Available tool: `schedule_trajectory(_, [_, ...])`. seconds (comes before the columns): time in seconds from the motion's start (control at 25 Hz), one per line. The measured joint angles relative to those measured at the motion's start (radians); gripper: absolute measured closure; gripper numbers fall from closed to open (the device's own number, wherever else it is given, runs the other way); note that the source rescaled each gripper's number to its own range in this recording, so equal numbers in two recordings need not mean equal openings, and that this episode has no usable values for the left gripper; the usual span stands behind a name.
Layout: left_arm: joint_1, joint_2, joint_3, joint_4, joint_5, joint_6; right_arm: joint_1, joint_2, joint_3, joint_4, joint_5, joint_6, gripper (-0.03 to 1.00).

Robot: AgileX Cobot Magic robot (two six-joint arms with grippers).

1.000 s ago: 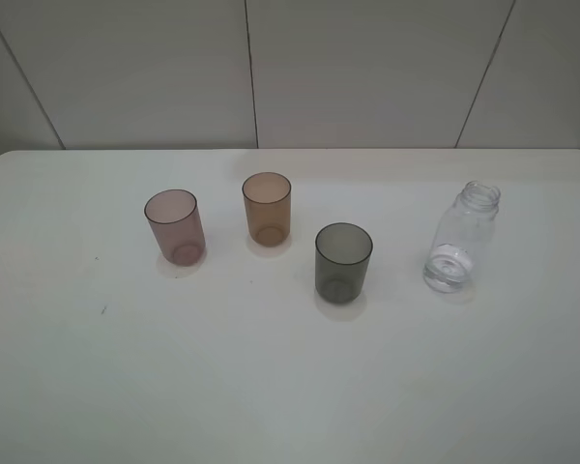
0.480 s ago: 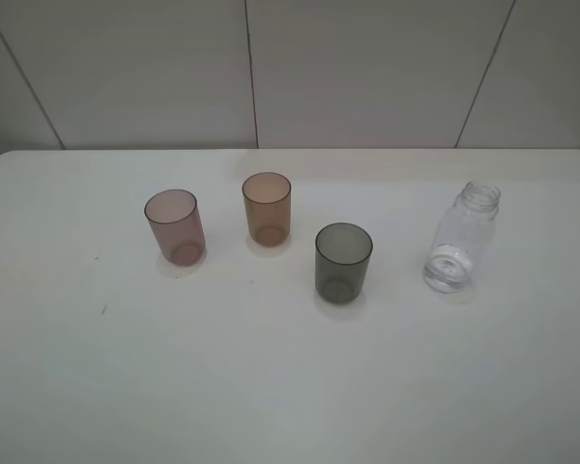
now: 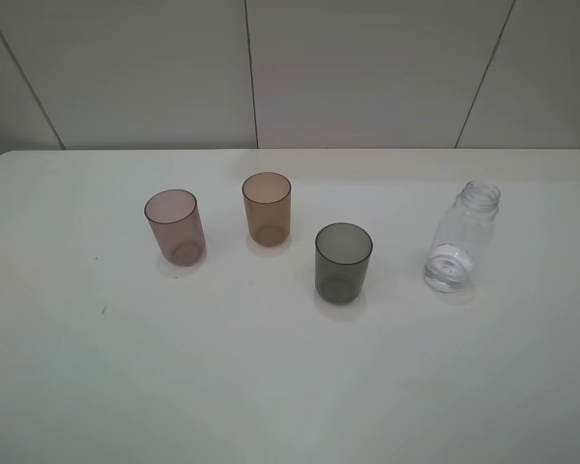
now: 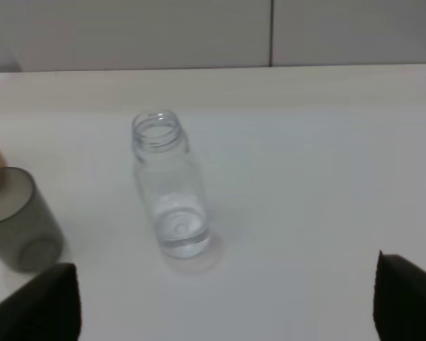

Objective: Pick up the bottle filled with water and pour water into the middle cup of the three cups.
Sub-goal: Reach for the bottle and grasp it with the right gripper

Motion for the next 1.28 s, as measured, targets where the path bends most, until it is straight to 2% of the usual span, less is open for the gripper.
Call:
schedule_trajectory(0.08, [0.0,0.0,0.0,0.0,0.0,0.0,0.0,0.057,-0.001,0.073,-0.014,0.0,0.18])
schedule_trajectory(0.2, [0.0,0.0,0.0,0.0,0.0,0.0,0.0,0.189,-0.018,0.134,-0.09,0.0,0.18])
schedule_trajectory(0.32, [0.0,0.0,0.0,0.0,0.0,0.0,0.0,0.362,-0.046,0.175,-0.207,-0.016,0.18])
schedule_trajectory(0.48, [0.0,0.0,0.0,0.0,0.0,0.0,0.018,0.62,-0.062,0.268,-0.378,-0.145,0.18])
schedule_trajectory(0.64, [0.0,0.0,0.0,0.0,-0.001,0.0,0.144,0.827,-0.062,0.296,-0.591,-0.212,0.18])
schedule_trajectory(0.72, [0.0,0.0,0.0,0.0,-0.001,0.0,0.222,0.903,-0.062,0.302,-0.717,-0.212,0.18])
schedule_trajectory(0.96, [0.0,0.0,0.0,0.0,-0.002,0.0,0.399,1.026,0.002,0.305,-0.983,-0.164,0.18])
schedule_trajectory(1.16, [0.0,0.0,0.0,0.0,-0.002,0.0,0.481,1.028,0.173,0.363,-1.239,-0.16,0.18])
schedule_trajectory(1.28, [0.0,0.0,0.0,0.0,-0.002,0.0,0.52,1.028,0.244,0.365,-1.333,-0.16,0.18])
